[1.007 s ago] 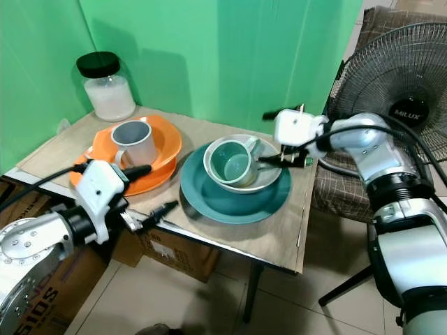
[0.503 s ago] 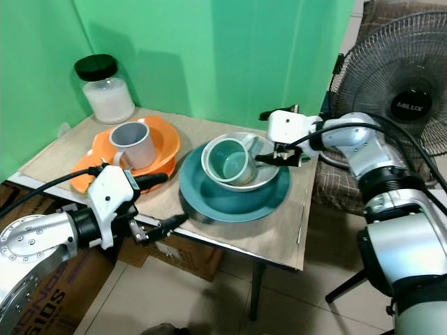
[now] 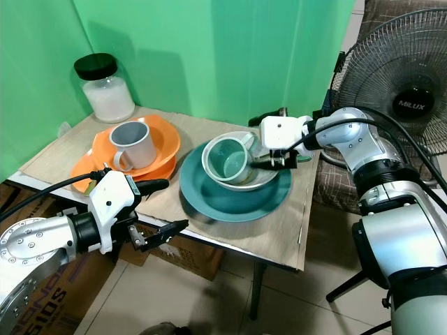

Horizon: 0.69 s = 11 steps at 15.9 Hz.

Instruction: Setting the table

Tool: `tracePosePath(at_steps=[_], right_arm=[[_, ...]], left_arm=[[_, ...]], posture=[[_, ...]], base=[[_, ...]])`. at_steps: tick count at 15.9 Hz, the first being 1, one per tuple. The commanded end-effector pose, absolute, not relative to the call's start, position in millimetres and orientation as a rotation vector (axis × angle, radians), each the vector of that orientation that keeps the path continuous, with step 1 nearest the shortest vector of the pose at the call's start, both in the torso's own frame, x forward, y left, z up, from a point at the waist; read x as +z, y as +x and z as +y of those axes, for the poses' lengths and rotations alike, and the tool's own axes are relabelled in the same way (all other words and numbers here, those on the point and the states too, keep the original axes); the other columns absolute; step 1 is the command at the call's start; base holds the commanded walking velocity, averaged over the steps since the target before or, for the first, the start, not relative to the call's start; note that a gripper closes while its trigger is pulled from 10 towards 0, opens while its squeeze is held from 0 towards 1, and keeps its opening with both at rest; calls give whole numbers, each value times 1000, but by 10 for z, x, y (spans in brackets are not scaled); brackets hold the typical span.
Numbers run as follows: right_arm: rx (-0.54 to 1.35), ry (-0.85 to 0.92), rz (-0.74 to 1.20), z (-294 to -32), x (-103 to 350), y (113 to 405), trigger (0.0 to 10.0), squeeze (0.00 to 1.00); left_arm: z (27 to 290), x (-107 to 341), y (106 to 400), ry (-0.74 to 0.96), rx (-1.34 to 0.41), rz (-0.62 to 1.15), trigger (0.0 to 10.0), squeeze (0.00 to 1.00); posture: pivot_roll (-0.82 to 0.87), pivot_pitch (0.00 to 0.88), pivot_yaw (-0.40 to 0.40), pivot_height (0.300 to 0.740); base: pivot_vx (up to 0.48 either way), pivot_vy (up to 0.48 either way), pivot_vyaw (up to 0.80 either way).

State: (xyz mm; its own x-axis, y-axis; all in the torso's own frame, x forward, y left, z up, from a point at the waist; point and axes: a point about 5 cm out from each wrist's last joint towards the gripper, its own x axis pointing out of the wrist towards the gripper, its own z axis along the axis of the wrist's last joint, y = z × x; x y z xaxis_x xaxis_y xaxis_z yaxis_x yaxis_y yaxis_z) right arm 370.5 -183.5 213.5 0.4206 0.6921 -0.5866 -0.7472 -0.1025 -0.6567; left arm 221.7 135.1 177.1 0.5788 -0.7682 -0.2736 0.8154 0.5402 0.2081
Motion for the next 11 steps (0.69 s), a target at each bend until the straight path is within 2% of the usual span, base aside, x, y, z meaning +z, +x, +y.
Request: tracePosePath(at_steps=[1, 5, 6, 8, 9, 10, 11], right_arm=[[1258, -1170, 55, -1830, 2152, 3681, 10000, 0], [1311, -1152, 116, -1905, 2131, 3645, 10000, 0], [1316, -1148, 132, -1914, 2122, 3642, 8667, 0], [1308, -1140, 139, -1922, 2122, 3649, 1922, 0], [1296, -1134, 142, -1924, 2121, 3656, 1255, 0], [1290, -1128, 147, -1926, 2120, 3661, 1333, 0], [1286, -1121, 153, -1929, 2118, 3664, 0, 0]], left_arm=[[1345, 1774, 2194, 339, -940, 158, 10000, 0], [1353, 1760, 2183, 339, -935, 159, 10000, 0], [1349, 1755, 2186, 340, -937, 160, 10000, 0], [1337, 1758, 2202, 345, -944, 157, 10000, 0], [1340, 1759, 2202, 346, -945, 157, 10000, 0], [1343, 1759, 2203, 348, -946, 157, 10000, 0], [1345, 1759, 2204, 350, -947, 158, 10000, 0]], posture=[[-54, 35, 65, 740], [-61, 21, 62, 740], [-62, 16, 63, 740], [-63, 12, 69, 740], [-63, 11, 69, 740], [-62, 12, 70, 740], [-62, 12, 71, 740]], base=[[0, 0, 0], [0, 0, 0], [0, 0, 0], [0, 0, 0], [0, 0, 0], [0, 0, 0], [0, 0, 0]])
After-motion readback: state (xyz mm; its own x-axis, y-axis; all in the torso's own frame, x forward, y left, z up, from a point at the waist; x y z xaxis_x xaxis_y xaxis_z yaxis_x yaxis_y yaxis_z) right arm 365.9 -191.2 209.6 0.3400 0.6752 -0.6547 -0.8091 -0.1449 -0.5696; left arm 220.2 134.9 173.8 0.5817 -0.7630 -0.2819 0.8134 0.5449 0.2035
